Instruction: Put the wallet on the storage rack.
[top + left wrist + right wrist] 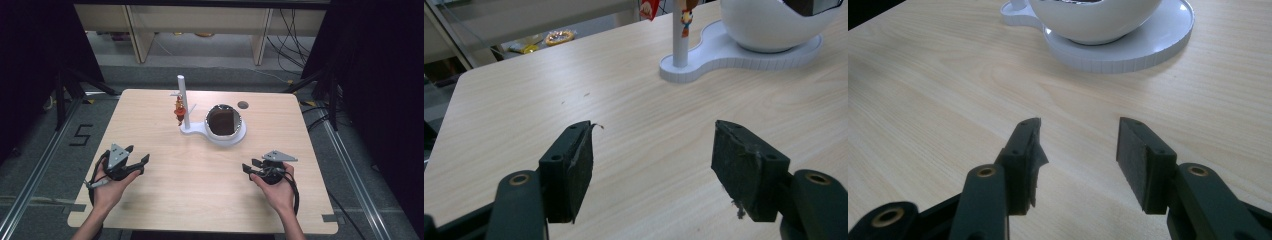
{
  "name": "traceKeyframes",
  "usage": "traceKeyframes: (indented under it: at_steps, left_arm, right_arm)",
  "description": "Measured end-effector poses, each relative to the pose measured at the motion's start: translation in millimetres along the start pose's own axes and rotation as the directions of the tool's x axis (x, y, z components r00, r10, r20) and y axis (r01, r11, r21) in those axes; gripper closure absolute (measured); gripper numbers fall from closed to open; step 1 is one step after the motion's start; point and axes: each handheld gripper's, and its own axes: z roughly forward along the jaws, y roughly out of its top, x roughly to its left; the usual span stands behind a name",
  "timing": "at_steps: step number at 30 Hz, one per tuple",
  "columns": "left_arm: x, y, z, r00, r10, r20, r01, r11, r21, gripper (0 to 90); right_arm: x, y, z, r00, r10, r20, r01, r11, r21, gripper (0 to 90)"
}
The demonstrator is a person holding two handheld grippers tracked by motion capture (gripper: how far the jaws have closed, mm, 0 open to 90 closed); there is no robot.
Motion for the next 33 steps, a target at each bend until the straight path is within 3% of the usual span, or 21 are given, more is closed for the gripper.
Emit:
traceKeyframes:
  at_steps: [10, 11, 12, 15, 19, 20, 26, 28, 29, 32, 33]
  left_arm:
    - [4.8, -27.0, -7.3, 0.9995, -0.029, -0.011, 0.029, 0.9995, 0.014, 32.1]
    - [4.9, -30.6, -6.9, 0.9993, -0.035, -0.010, 0.035, 0.9993, 0.013, 32.1]
    - [4.8, -32.6, -7.1, 0.9992, -0.037, -0.012, 0.037, 0.9991, 0.018, 32.0]
    - [5.0, -39.7, -5.6, 0.9988, -0.047, -0.012, 0.047, 0.9988, 0.015, 32.1]
    - [4.8, -44.7, -5.1, 0.9980, -0.060, -0.020, 0.061, 0.9981, 0.008, 32.1]
    - [4.9, -46.0, -4.6, 0.9980, -0.060, -0.019, 0.061, 0.9982, 0.003, 32.1]
    - [3.1, -47.1, -5.9, 0.9977, -0.058, -0.034, 0.058, 0.9981, -0.022, 32.4]
    - [3.0, -47.3, -6.2, 0.9973, -0.061, -0.041, 0.060, 0.9978, -0.029, 32.4]
    - [3.2, -47.4, -6.6, 0.9973, -0.060, -0.042, 0.059, 0.9978, -0.029, 32.1]
    - [3.1, -47.9, -6.7, 0.9971, -0.063, -0.042, 0.061, 0.9972, -0.042, 32.0]
    - [3.1, -47.9, -6.7, 0.9971, -0.063, -0.042, 0.061, 0.9972, -0.042, 32.0]
  right_arm:
    - [-2.7, -2.3, -0.3, 1.0000, -0.005, 0.003, 0.005, 1.000, 0.000, 52.1]
    - [-2.7, -2.7, 0.0, 1.0000, 0.004, -0.006, -0.004, 1.000, 0.003, 52.0]
    - [0.5, -3.5, -0.7, 0.9990, 0.044, 0.004, -0.044, 0.999, 0.010, 51.9]
    - [-3.8, -4.6, 0.5, 0.9999, 0.010, -0.002, -0.010, 1.000, 0.005, 51.7]
    - [-3.3, -7.9, 1.5, 0.9996, 0.029, -0.003, -0.029, 1.000, -0.006, 50.7]
    - [-7.1, -8.7, 2.4, 1.0000, -0.003, -0.004, 0.003, 1.000, -0.017, 50.5]
    - [-11.6, -16.0, 5.9, 1.0000, 0.001, 0.003, -0.001, 0.999, -0.036, 50.1]
    - [-9.1, -18.1, 5.1, 0.9992, 0.039, 0.005, -0.038, 0.998, -0.039, 49.8]
    - [-13.4, -19.4, 7.1, 0.9996, -0.010, 0.026, 0.011, 0.998, -0.059, 49.4]
    - [-15.3, -22.3, 6.1, 0.9998, 0.005, 0.020, -0.003, 0.996, -0.085, 48.2]
    - [-16.7, -23.5, 7.0, 0.9995, -0.010, 0.029, 0.012, 0.995, -0.096, 47.9]
